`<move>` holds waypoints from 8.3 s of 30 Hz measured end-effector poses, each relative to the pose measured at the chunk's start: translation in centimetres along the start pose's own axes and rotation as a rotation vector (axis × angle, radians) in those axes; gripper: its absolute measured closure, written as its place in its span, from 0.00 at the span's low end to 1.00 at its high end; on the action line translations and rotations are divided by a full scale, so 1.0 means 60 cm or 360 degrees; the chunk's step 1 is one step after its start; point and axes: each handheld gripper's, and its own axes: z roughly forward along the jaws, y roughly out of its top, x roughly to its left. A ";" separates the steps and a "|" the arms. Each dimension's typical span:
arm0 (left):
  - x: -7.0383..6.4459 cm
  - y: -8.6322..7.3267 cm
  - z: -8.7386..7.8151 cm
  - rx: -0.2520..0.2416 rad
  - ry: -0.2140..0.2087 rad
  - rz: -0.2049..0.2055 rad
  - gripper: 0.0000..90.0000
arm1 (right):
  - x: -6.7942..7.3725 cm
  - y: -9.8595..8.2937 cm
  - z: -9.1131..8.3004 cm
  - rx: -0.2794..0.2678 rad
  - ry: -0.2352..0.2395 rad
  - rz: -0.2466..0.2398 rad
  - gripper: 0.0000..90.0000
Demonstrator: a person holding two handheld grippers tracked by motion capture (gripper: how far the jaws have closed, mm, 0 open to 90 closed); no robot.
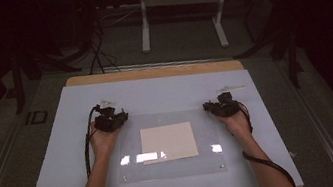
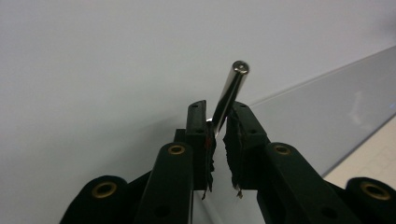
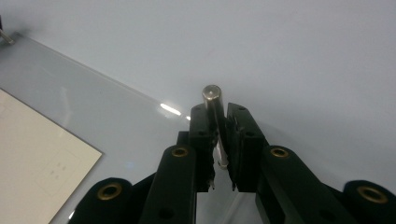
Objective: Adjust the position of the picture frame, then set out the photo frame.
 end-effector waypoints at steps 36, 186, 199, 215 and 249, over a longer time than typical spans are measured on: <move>0.003 -0.010 -0.033 -0.0229 -0.0040 0.0110 0.92 | 0.013 0.001 -0.018 -0.0176 -0.0070 -0.0073 0.93; 0.033 0.044 0.016 -0.0007 -0.0101 -0.0289 0.74 | 0.295 -0.091 -0.168 -0.0145 0.0277 -0.0426 1.00; 0.018 0.019 -0.020 -0.0107 -0.0161 -0.0207 0.72 | 0.294 -0.088 -0.169 -0.0149 0.0277 -0.0428 1.00; 0.040 -0.051 -0.115 -0.0320 -0.0215 -0.0228 0.67 | 0.291 -0.070 -0.175 -0.0183 0.0254 -0.0430 1.00; 0.020 -0.096 -0.159 -0.0384 -0.0146 0.0005 0.65 | 0.283 -0.022 -0.175 -0.0244 0.0188 -0.0434 1.00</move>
